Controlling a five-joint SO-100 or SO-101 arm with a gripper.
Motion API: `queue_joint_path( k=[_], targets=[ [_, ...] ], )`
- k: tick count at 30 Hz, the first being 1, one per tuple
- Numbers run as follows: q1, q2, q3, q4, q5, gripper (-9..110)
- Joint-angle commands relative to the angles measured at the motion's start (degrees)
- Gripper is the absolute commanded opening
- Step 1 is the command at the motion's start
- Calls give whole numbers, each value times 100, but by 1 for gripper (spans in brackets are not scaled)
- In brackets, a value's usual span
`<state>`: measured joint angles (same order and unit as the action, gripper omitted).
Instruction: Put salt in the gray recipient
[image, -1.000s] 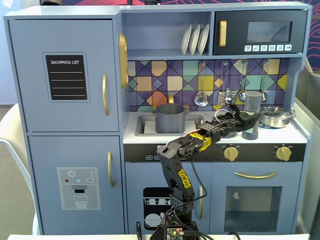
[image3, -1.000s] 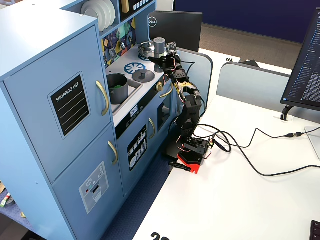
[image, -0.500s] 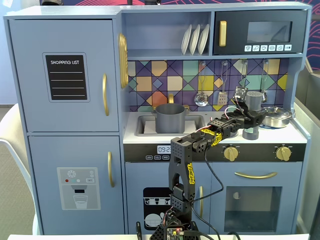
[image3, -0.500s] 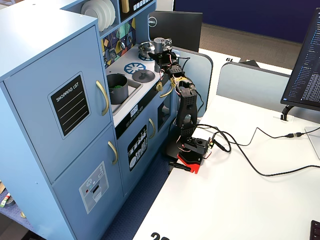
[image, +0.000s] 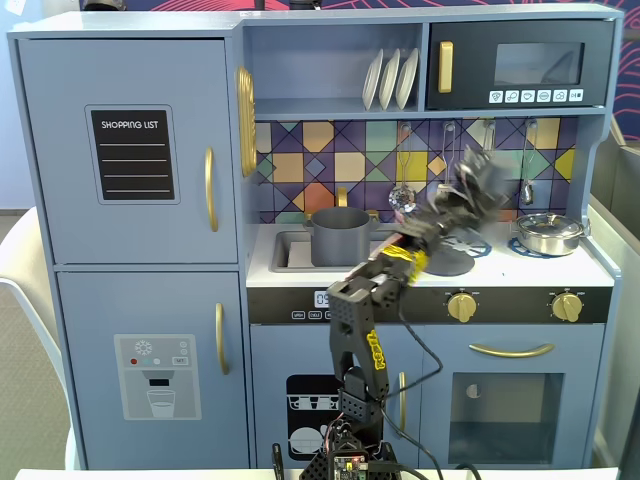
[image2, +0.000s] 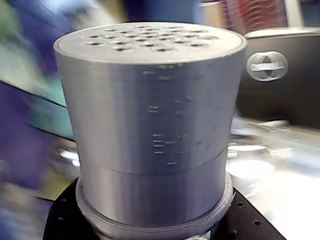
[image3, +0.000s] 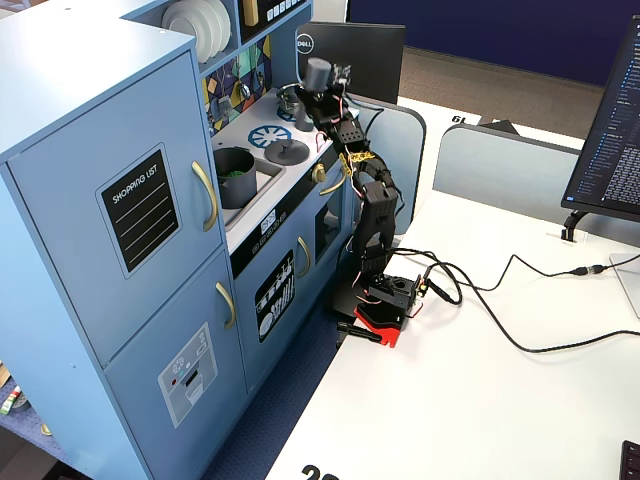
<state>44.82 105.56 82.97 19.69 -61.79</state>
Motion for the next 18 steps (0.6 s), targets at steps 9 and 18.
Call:
queue_joint_path(
  k=[9,18],
  targets=[
    [-2769,712,-2593,4078,7075,0],
    [-4061,-26,-3226,4509,9853,0]
  ],
)
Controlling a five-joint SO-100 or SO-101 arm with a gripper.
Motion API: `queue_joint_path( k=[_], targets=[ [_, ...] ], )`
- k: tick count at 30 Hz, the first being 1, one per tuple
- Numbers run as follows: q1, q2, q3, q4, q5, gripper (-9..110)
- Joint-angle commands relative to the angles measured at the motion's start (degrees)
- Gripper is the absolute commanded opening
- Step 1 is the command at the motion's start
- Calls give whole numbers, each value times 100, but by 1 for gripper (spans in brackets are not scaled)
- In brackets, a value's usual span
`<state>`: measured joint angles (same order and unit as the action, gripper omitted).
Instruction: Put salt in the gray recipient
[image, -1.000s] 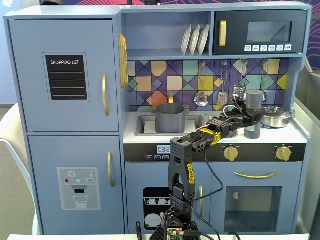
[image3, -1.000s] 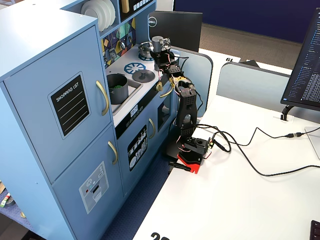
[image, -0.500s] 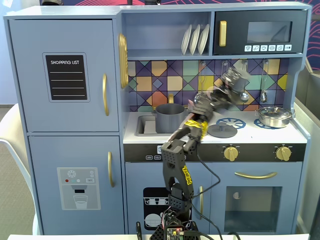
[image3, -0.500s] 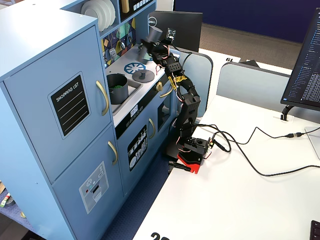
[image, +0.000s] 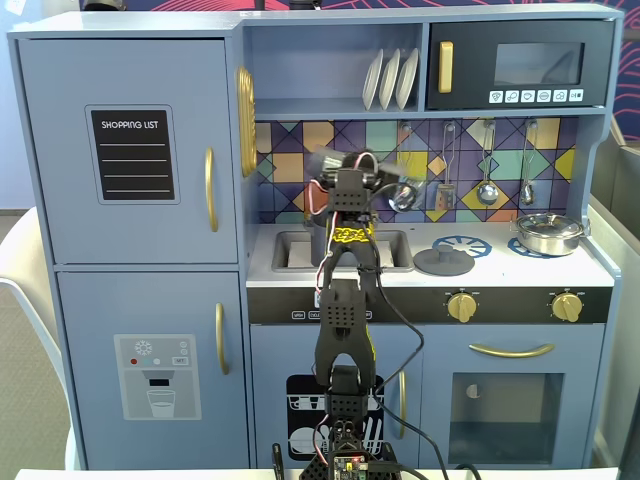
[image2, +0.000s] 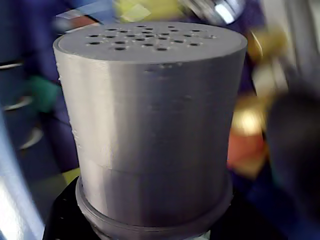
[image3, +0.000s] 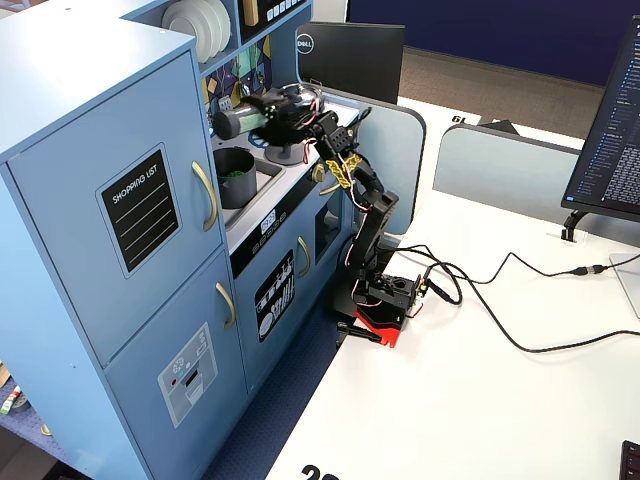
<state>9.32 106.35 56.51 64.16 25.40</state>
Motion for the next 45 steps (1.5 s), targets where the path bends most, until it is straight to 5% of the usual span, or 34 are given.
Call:
queue_joint_path(
  k=[1,17,25,34,41,45],
  targets=[
    [-624,-176,-677,62,1433,0],
    [-1336,-694,-861,-1635,3340,0],
    [-1389,-1266,-1731,26,3762,0],
    [-1635,-1327,-1441,-2479,3498,0],
    [-1292,-1459,-1705,-255,3788,0],
    [-1336,-1468,-1485,-562,3735,0]
  ],
)
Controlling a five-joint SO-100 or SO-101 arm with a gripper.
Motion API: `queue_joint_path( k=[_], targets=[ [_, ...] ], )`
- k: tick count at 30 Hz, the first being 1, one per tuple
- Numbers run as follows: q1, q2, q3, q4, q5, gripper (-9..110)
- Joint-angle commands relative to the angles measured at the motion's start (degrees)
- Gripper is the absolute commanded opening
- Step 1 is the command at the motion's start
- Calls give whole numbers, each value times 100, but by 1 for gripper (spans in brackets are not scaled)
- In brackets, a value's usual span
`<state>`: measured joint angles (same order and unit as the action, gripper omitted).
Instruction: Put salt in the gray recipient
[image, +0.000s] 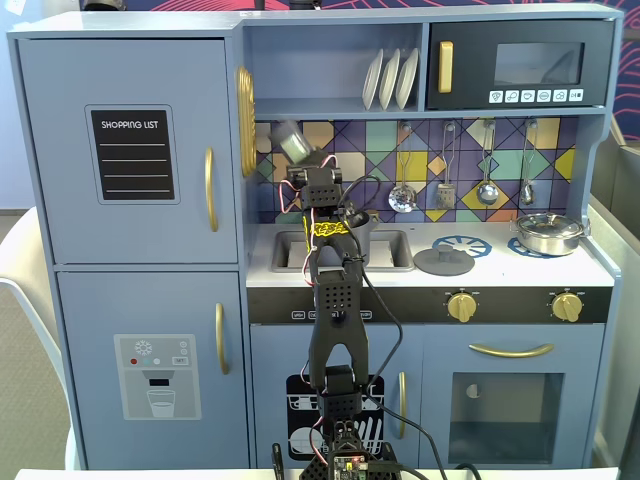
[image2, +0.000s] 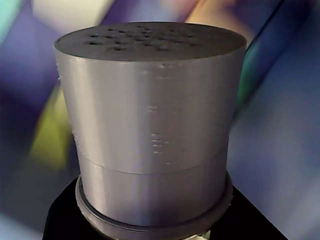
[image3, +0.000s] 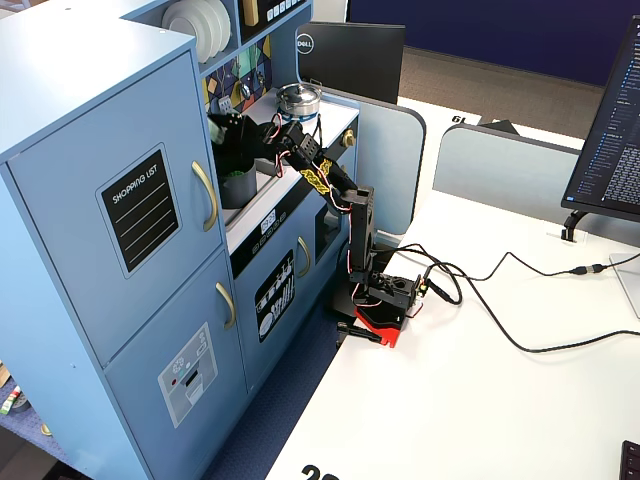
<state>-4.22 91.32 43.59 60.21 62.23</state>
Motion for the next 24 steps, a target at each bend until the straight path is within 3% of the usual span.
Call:
queue_joint_path(
  k=[1,6,12,14,19,22,24],
  targets=[
    [-9,62,-123,-571,18,0],
    [-62,70,-141,-2145,-308,0],
    [255,114,-176,158,79,0],
    [246,185,105,378,176,0],
    [-26,193,413,-1283,-220,0],
    [-114,123,246,-2426,-1046,0],
    [-18,79,-18,-2364,-1951,0]
  ],
)
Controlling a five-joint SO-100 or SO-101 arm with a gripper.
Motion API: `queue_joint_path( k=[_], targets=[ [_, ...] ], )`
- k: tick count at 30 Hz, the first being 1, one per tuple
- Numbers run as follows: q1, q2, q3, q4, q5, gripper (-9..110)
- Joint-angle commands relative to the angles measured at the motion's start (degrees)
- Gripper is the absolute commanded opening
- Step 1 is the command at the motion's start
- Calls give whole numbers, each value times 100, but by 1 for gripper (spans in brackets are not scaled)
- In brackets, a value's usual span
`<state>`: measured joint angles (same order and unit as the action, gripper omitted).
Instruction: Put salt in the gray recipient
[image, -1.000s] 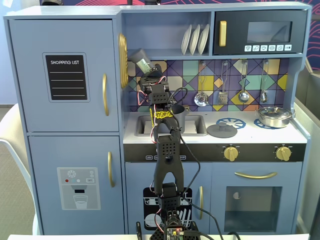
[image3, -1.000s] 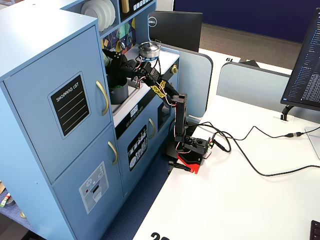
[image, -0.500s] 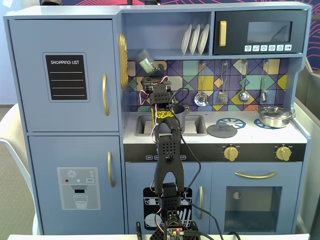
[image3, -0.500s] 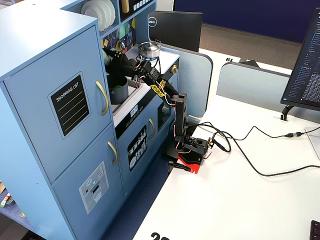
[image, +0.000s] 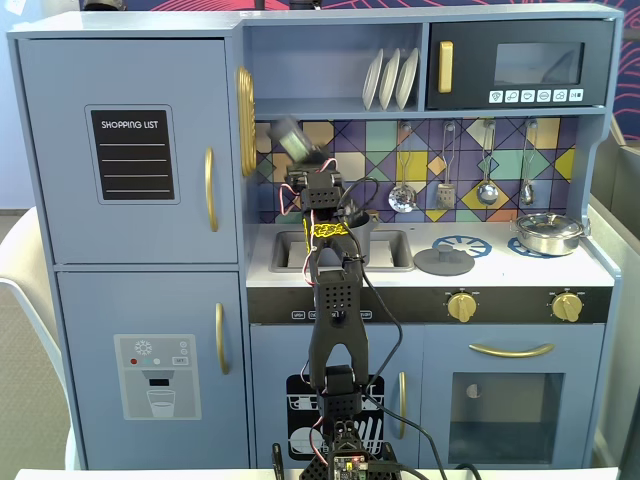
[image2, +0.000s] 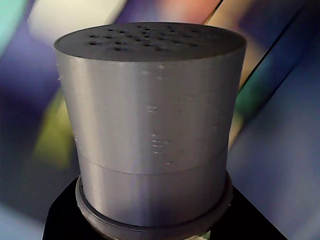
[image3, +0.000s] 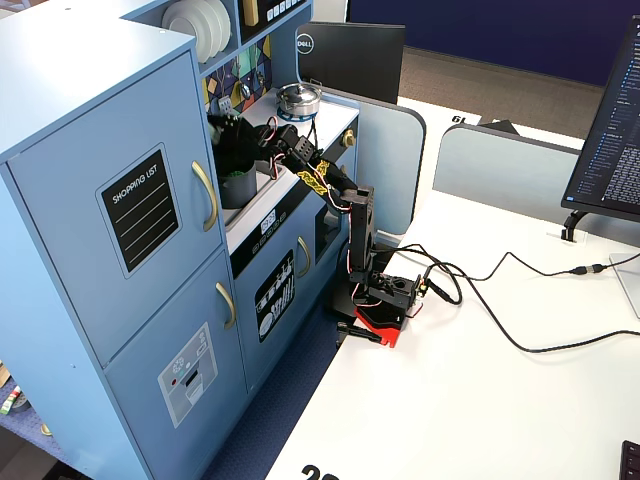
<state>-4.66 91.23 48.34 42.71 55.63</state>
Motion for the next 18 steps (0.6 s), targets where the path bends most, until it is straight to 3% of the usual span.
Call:
queue_joint_path(
  k=[1,8,15,18],
  targets=[
    [158,158,-466,-448,-1916,0],
    [2057,809,281,387,-6803,0],
    [4140,800,246,-659,-12076,0],
    [4755,756,369,-765,-13535,0]
  ],
)
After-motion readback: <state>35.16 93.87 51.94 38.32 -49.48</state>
